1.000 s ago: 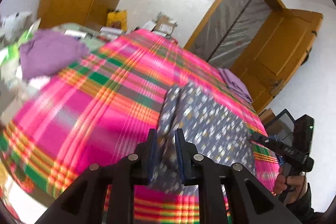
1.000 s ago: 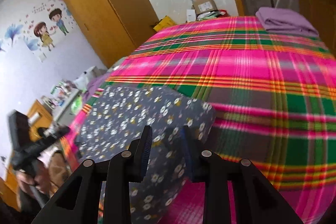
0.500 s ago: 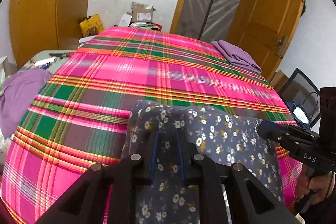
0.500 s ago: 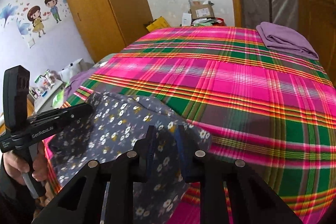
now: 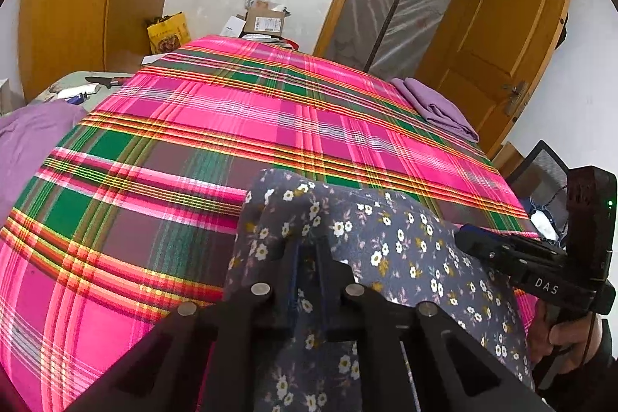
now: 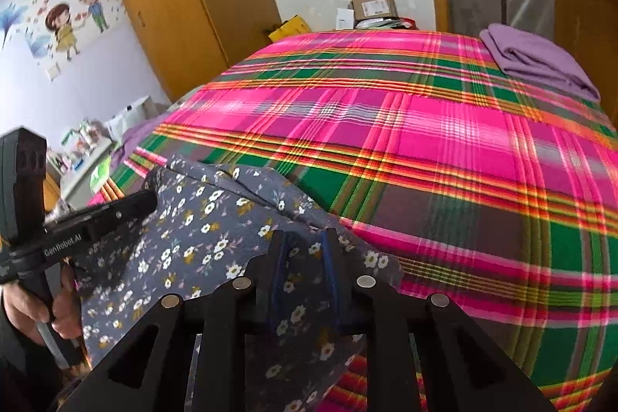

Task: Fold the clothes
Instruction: 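Press the newly folded garment flat with the left gripper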

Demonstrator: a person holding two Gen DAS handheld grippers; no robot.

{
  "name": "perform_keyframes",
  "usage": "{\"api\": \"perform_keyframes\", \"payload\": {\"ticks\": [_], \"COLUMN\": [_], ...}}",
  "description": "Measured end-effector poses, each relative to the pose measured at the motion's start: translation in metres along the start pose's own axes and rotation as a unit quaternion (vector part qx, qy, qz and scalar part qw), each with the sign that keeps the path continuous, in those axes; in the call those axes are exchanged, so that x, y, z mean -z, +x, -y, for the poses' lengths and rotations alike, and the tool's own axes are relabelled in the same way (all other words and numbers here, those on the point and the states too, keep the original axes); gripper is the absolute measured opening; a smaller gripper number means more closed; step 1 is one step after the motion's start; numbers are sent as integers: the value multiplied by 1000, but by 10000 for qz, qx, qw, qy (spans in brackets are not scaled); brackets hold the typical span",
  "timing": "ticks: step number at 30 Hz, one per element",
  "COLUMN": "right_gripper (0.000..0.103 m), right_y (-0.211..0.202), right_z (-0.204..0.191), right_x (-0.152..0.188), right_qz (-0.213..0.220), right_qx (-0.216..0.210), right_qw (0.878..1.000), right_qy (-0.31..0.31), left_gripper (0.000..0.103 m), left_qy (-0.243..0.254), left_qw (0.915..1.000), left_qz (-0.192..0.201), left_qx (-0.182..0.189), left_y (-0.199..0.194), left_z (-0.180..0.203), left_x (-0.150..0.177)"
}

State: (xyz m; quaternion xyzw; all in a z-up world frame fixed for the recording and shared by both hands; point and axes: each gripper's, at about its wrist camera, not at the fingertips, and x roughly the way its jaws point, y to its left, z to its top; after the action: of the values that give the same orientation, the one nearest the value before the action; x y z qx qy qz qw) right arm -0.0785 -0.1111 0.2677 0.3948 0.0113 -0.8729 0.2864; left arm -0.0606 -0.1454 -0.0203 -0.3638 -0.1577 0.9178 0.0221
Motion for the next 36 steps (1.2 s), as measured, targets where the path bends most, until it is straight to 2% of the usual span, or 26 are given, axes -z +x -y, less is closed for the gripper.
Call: {"api": "perform_keyframes", "payload": {"ticks": [5, 9, 13, 16, 20, 27, 32, 36], "right_gripper": [19, 21, 21, 23, 23, 23, 23, 24], "right_y": [-14, -41, -53, -50, -51, -58, -57, -57], "right_z": [-3, -20, -40, -48, -45, -47, -47, -44], "right_x": [1, 16, 41, 52, 49, 68, 64, 66], "right_qz": [52, 182, 83, 13, -39, -58, -132, -111], "right_qx": [-10, -102, -192, -142, -215, -398, -442, -501], "right_qw": [9999, 9996, 9983, 9967, 9974, 9949, 9949, 9950], "right_qy": [98, -183, -542, -798, -686, -922, -899, -858], "left_gripper": [9, 9, 9, 9, 9, 9, 9, 9], "left_qy": [107, 41, 93, 84, 32, 300, 492, 494], "left_qw": [9996, 9996, 9995, 9998, 9999, 9990, 9969, 9965], "left_qz": [-38, 100, 126, 119, 71, 151, 124, 186], "left_qx": [-240, -264, -283, -165, -146, -301, -606, -650], "left_y": [-8, -31, -41, -34, -36, -46, -44, -43], "left_z": [8, 9, 3, -5, -7, -2, 9, 9], "left_x": [1, 7, 24, 35, 35, 48, 48, 50]}}
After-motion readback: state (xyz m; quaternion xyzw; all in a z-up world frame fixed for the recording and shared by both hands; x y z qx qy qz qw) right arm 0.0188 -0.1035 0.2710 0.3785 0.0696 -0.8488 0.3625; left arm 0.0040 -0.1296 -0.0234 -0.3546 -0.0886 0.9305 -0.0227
